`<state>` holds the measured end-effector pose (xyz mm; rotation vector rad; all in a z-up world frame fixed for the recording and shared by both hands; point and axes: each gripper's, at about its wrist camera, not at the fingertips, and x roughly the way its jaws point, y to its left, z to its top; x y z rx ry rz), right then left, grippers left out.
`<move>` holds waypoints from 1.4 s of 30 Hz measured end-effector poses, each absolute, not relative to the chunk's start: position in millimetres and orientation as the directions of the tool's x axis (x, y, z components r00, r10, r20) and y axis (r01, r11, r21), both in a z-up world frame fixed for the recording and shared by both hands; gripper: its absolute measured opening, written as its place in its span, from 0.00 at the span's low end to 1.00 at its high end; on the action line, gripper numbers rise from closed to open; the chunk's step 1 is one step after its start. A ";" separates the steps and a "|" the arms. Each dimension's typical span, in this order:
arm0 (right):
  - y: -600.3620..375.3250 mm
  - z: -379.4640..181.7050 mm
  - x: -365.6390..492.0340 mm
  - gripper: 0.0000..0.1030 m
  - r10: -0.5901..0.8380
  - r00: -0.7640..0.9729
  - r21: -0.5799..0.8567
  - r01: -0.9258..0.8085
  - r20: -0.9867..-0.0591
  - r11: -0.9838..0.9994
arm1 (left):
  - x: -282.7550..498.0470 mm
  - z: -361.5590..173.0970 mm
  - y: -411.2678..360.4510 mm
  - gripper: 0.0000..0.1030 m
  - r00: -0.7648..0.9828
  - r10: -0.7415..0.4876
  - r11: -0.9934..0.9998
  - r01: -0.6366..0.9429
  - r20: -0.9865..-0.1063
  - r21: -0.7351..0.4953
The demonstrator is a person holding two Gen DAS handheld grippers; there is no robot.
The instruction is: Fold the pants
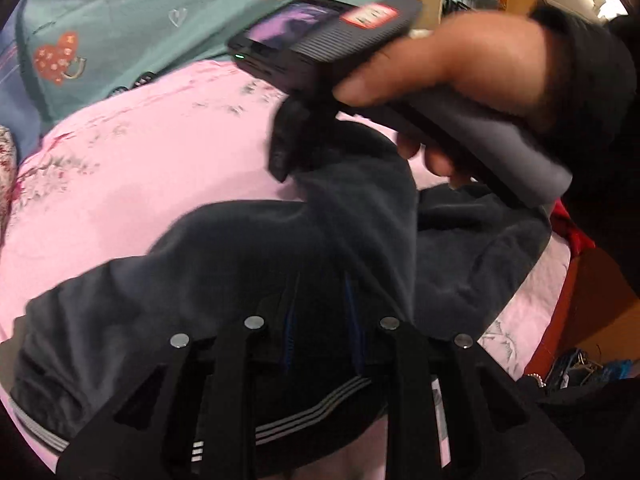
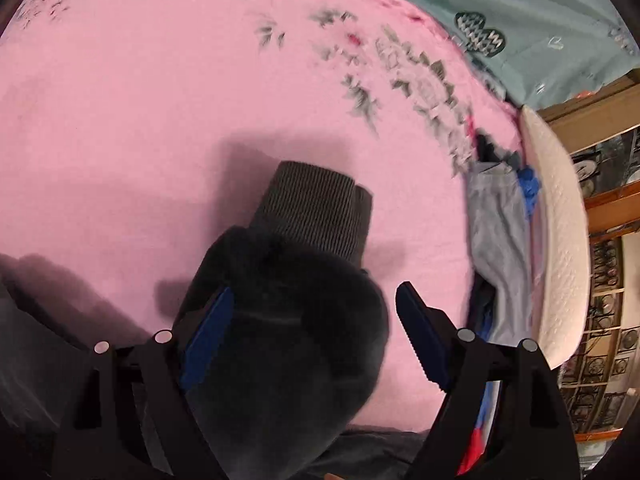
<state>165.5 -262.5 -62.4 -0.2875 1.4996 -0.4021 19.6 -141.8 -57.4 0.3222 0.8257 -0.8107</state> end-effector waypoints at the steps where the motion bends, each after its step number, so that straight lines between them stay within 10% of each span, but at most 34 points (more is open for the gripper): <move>1: -264.8 -69.4 165.2 0.63 -0.410 0.012 -0.408 0.068 -0.912 0.910 | 21.3 -66.6 -148.3 0.14 0.386 -0.504 0.659 0.751 -0.773 -0.054; 3: -270.1 -72.7 161.2 0.35 -0.324 0.018 -0.321 0.081 -0.946 0.943 | 22.4 -77.9 -154.0 0.04 0.333 -0.510 0.646 0.757 -0.793 -0.097; 6: -280.6 -62.2 155.2 0.23 -0.243 0.047 -0.238 0.099 -0.969 0.966 | 17.5 -79.1 -153.0 0.03 0.343 -0.521 0.643 0.760 -0.782 -0.095; 17: -328.2 23.8 95.3 0.20 -0.009 0.307 0.057 0.205 -0.952 0.977 | 13.4 -71.6 -142.8 0.03 0.338 -0.569 0.621 0.774 -0.749 -0.123; 29: -416.7 8.4 -108.4 0.23 0.183 0.699 0.459 0.228 -0.691 0.859 | -14.2 -48.3 -154.6 0.00 0.236 -0.663 0.477 0.865 -0.710 -0.158; 32: -418.8 -7.5 -139.8 0.30 0.147 0.668 0.437 0.291 -0.730 0.851 | -19.7 -40.4 -160.7 0.00 0.244 -0.662 0.466 0.874 -0.708 -0.134; 39: -429.4 40.8 -181.8 0.91 0.078 0.694 0.455 0.378 -0.715 0.806 | -32.0 -41.2 -200.7 0.00 0.242 -0.640 0.430 0.900 -0.729 -0.079; 42: -446.4 38.6 -172.8 0.91 0.166 0.653 0.563 0.465 -0.739 0.683 | -39.0 -59.6 -220.5 0.00 0.266 -0.604 0.435 0.900 -0.751 -0.031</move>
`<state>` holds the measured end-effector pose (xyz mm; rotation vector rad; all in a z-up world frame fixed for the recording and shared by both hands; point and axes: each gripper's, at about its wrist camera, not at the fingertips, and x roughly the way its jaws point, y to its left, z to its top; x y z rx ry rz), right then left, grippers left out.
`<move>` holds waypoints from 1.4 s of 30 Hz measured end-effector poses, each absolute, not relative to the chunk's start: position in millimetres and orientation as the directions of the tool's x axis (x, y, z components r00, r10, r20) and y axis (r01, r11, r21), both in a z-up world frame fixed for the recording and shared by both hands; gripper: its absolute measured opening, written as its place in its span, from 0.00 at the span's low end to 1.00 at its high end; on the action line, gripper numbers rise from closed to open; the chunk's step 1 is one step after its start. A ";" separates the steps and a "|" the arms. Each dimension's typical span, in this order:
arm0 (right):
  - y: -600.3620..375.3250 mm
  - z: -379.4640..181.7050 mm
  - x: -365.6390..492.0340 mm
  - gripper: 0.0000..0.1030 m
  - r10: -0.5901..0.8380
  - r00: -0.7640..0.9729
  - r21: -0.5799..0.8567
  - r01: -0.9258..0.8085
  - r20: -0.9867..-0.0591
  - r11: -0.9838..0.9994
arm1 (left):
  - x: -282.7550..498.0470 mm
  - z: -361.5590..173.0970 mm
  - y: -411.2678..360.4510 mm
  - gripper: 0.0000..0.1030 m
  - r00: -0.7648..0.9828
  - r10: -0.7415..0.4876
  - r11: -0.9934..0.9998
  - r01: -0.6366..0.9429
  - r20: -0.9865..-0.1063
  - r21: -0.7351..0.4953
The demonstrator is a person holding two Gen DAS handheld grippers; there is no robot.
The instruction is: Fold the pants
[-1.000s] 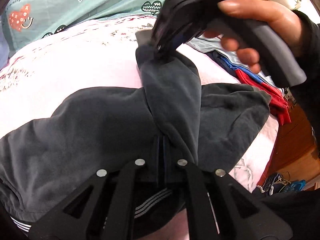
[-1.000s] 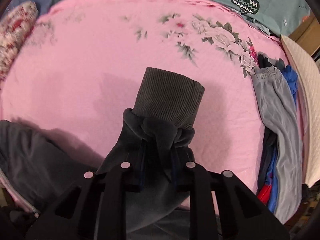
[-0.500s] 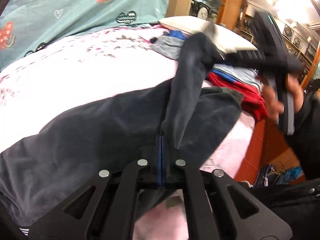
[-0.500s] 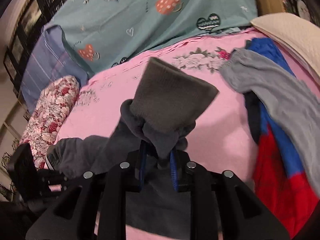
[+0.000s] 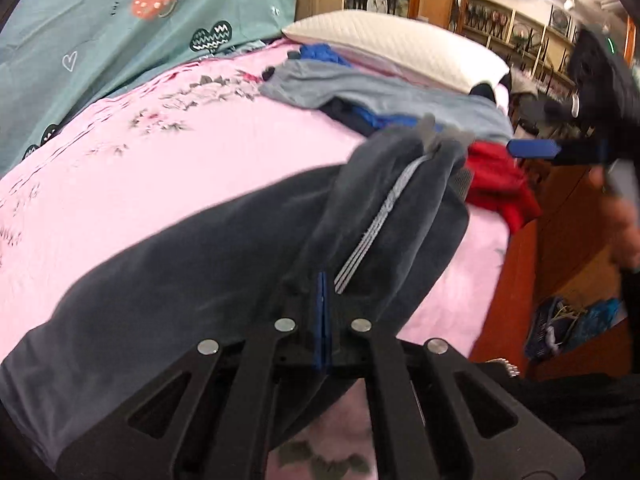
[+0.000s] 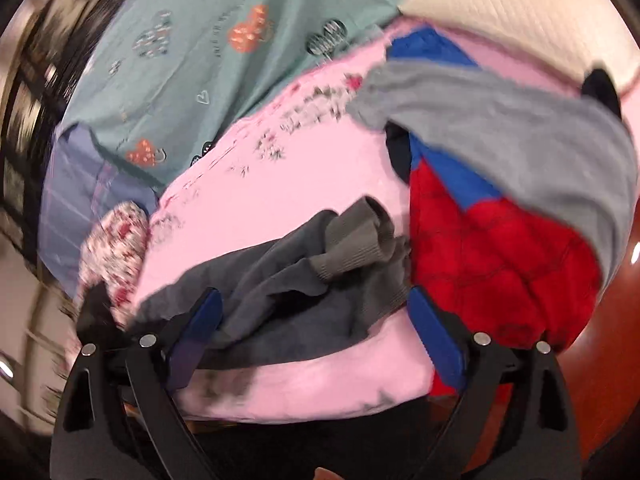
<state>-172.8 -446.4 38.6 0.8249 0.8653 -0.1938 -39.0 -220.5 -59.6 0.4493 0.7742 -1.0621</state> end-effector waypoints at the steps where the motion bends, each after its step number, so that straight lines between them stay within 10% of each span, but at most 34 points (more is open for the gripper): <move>1: -451.3 31.0 -169.0 0.91 0.179 0.617 0.568 0.519 -0.766 0.639 | -42.6 -63.7 -223.2 0.00 0.277 -0.599 0.441 0.897 -0.752 -0.021; 7: -448.2 0.0 -144.6 0.87 0.202 0.561 0.558 0.587 -0.803 0.586 | -60.2 -64.6 -221.0 0.00 0.365 -0.597 0.464 0.883 -0.714 0.063; 10: -443.3 3.2 -134.3 0.65 0.175 0.576 0.541 0.559 -0.798 0.629 | -72.0 -51.3 -211.4 0.00 0.349 -0.641 0.433 0.900 -0.684 0.054; 12: -440.3 3.7 -129.0 0.30 0.174 0.566 0.515 0.526 -0.806 0.677 | -84.4 -46.2 -208.2 0.01 0.335 -0.672 0.403 0.914 -0.660 0.054; 14: -437.8 1.7 -128.4 0.24 0.154 0.554 0.485 0.522 -0.818 0.702 | -92.1 -50.0 -214.3 0.16 0.340 -0.675 0.394 0.917 -0.655 0.070; 16: -436.6 2.5 -134.4 0.21 0.144 0.568 0.489 0.520 -0.810 0.701 | -93.5 -54.1 -217.8 0.59 0.360 -0.675 0.412 0.908 -0.644 0.075; 21: -431.3 6.9 -147.6 0.21 0.149 0.584 0.502 0.508 -0.798 0.700 | -107.0 -53.4 -219.2 0.71 0.373 -0.702 0.390 0.914 -0.607 0.111; 24: -428.4 14.0 -150.7 0.21 0.150 0.602 0.511 0.491 -0.785 0.706 | -105.4 -59.3 -222.8 0.66 0.434 -0.664 0.416 0.891 -0.609 0.181; 27: -421.0 20.5 -151.1 0.21 0.157 0.614 0.512 0.461 -0.774 0.725 | -91.2 -84.7 -238.9 0.25 0.432 -0.553 0.411 0.885 -0.712 0.218; 42: -435.3 28.1 -176.8 0.17 0.173 0.650 0.556 0.444 -0.739 0.703 | -115.5 -63.8 -234.5 0.04 0.412 -0.600 0.322 0.909 -0.685 0.264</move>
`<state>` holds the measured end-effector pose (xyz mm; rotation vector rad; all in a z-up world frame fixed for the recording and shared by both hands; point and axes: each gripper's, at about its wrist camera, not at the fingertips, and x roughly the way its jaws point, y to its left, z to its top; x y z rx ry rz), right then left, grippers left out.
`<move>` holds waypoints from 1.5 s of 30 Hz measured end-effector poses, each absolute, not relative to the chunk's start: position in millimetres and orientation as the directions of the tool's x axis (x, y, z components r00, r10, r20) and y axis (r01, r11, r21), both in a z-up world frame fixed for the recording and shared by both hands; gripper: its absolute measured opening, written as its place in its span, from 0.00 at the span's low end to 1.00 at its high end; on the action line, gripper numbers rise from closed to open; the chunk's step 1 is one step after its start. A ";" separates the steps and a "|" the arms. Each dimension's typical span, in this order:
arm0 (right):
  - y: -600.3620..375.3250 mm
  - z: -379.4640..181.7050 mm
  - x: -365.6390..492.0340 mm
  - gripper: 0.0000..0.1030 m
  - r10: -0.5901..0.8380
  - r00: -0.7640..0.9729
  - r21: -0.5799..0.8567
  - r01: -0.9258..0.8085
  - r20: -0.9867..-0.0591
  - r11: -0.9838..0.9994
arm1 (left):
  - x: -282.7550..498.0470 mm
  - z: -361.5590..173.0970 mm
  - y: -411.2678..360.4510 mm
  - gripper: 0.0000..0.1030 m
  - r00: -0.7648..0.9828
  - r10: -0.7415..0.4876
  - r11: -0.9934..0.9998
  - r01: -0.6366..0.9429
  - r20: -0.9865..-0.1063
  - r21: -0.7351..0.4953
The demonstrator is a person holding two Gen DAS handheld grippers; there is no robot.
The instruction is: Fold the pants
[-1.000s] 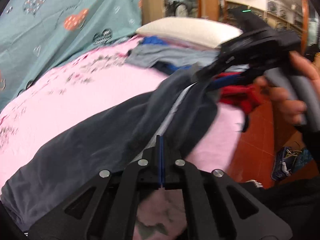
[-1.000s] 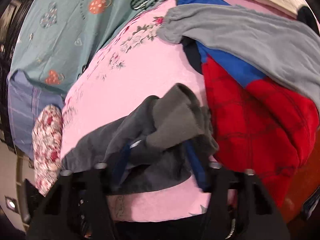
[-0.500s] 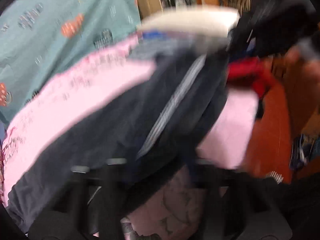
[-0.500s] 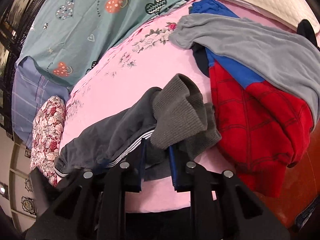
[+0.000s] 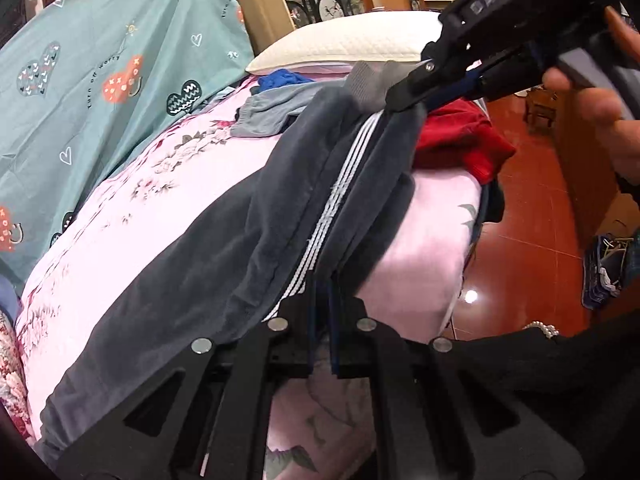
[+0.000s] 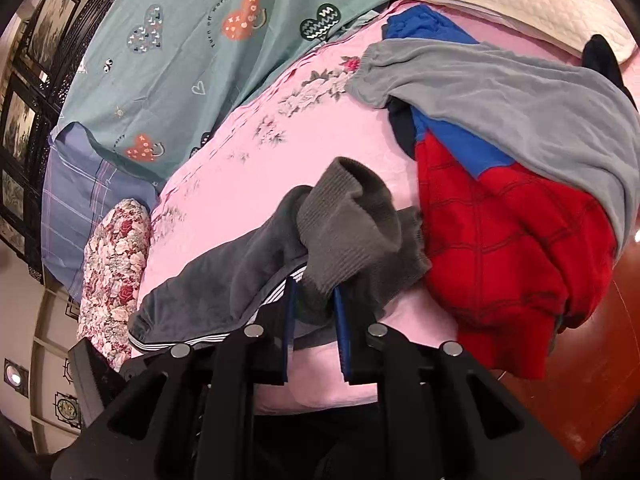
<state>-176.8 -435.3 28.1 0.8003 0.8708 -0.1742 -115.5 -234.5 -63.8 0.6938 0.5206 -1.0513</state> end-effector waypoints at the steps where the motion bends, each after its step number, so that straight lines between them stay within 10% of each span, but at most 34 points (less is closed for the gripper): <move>1: -437.9 19.7 -175.1 0.17 0.186 0.634 0.556 0.454 -0.751 0.697 | -110.4 -71.2 -237.5 0.04 0.405 -0.585 0.325 0.911 -0.702 0.254; 6: -440.5 -21.4 -165.0 0.20 0.197 0.574 0.514 0.463 -0.795 0.722 | -107.7 -83.8 -238.1 0.04 0.393 -0.570 0.346 0.911 -0.721 0.224; 9: -443.0 -11.4 -173.7 0.51 0.163 0.563 0.482 0.481 -0.810 0.733 | -105.0 -74.5 -233.1 0.06 0.354 -0.579 0.349 0.922 -0.735 0.170; 12: -450.0 14.6 -195.6 0.51 0.091 0.596 0.458 0.500 -0.798 0.735 | -100.8 -46.4 -219.2 0.11 0.310 -0.629 0.362 0.928 -0.713 0.084; 16: -442.3 51.9 -198.0 0.51 0.046 0.659 0.449 0.457 -0.751 0.768 | -80.6 -4.9 -195.4 0.53 0.294 -0.714 0.414 0.909 -0.636 -0.044; 18: -424.7 61.6 -172.1 0.51 0.065 0.668 0.423 0.390 -0.741 0.818 | -70.2 -0.7 -195.0 0.57 0.335 -0.713 0.453 0.891 -0.616 -0.039; 21: -396.9 46.6 -119.0 0.49 0.109 0.616 0.368 0.311 -0.781 0.876 | -38.7 -28.6 -215.1 0.54 0.391 -0.619 0.535 0.845 -0.681 -0.001; 24: -392.2 -7.4 -79.8 0.29 0.064 0.424 0.243 0.382 -0.903 0.892 | -9.2 -74.0 -227.5 0.26 0.334 -0.501 0.581 0.813 -0.799 -0.025; 30: -402.9 -23.8 -95.1 0.20 0.081 0.451 0.271 0.375 -0.889 0.887 | -13.0 -83.1 -216.9 0.27 0.345 -0.516 0.575 0.818 -0.784 -0.019; 32: -395.8 -5.8 -94.8 0.24 0.071 0.471 0.268 0.365 -0.879 0.892 | -7.9 -66.7 -200.4 0.40 0.312 -0.555 0.581 0.809 -0.771 -0.091; 34: -377.9 21.6 -93.2 0.36 0.052 0.536 0.250 0.304 -0.842 0.919 | -13.1 -46.3 -172.9 0.86 0.375 -0.582 0.601 0.796 -0.721 -0.071; 35: -371.7 28.5 -92.7 0.50 0.043 0.563 0.242 0.284 -0.825 0.928 | -12.7 -41.2 -160.8 0.92 0.418 -0.573 0.625 0.779 -0.705 -0.046; 45: -357.6 -17.7 -81.7 0.61 -0.044 0.397 0.069 0.265 -0.917 0.962 | 33.2 -83.4 -66.3 0.80 0.448 -0.374 0.785 0.619 -0.812 -0.020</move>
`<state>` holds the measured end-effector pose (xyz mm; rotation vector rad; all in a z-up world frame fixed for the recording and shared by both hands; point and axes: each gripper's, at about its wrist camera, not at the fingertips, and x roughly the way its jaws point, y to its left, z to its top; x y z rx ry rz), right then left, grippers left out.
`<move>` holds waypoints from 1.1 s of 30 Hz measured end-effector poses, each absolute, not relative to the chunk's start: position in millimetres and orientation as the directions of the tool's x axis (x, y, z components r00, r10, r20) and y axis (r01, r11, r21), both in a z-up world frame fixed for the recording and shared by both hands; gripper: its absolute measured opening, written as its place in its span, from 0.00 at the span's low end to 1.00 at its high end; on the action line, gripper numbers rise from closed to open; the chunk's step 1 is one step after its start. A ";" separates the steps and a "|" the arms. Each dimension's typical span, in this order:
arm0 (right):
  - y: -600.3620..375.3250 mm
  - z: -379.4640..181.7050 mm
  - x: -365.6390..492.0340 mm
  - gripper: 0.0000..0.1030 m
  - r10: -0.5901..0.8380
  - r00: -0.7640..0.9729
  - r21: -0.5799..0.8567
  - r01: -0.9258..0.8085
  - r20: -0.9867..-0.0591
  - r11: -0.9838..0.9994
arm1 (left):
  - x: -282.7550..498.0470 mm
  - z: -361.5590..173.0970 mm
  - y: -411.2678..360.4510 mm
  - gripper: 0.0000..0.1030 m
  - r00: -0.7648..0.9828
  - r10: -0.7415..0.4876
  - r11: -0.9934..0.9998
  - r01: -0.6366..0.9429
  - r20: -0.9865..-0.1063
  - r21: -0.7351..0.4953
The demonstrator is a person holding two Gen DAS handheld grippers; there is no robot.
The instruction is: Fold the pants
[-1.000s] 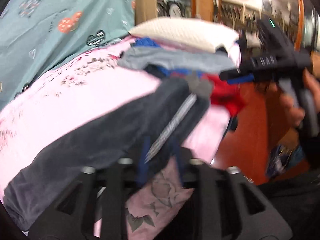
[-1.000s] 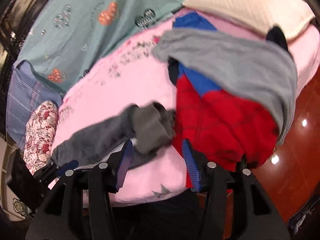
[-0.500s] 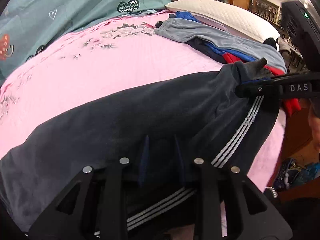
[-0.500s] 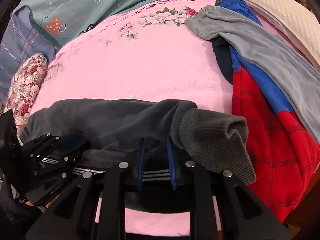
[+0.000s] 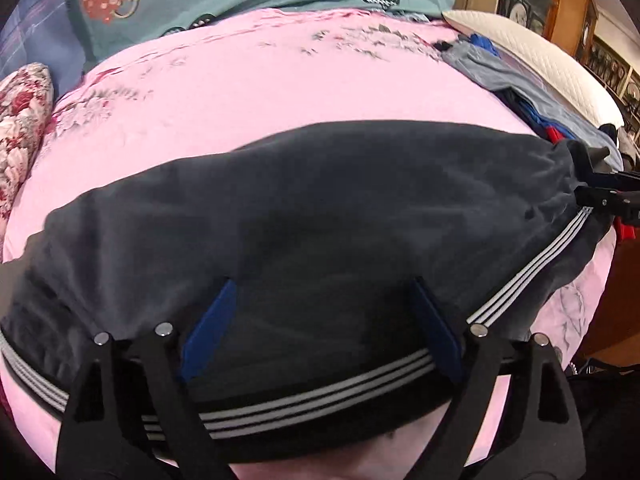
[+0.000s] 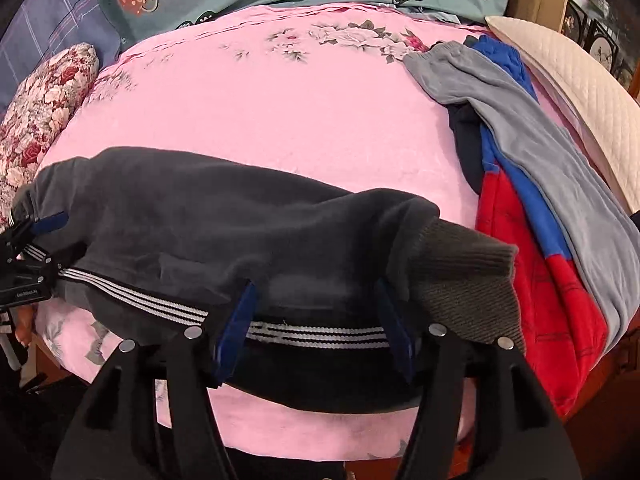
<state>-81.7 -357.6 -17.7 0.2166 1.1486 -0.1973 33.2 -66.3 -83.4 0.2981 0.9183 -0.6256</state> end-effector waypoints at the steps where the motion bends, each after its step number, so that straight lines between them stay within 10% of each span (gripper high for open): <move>1: -361.6 -12.1 -78.4 0.61 -0.022 0.406 0.105 0.287 -0.913 0.952 | 31.1 -76.0 -58.9 0.78 0.459 -0.378 0.789 0.614 -0.804 -0.020; 21: -336.2 -18.1 -70.5 0.74 -0.025 0.431 0.077 0.216 -0.902 0.973 | 63.8 -68.0 42.9 0.69 0.662 -0.147 0.895 0.405 -0.735 0.186; 33: -420.7 20.4 -164.7 0.91 0.093 0.560 0.424 0.499 -0.823 0.756 | 10.0 -11.8 -68.1 0.83 0.569 -0.487 0.773 0.634 -0.663 -0.024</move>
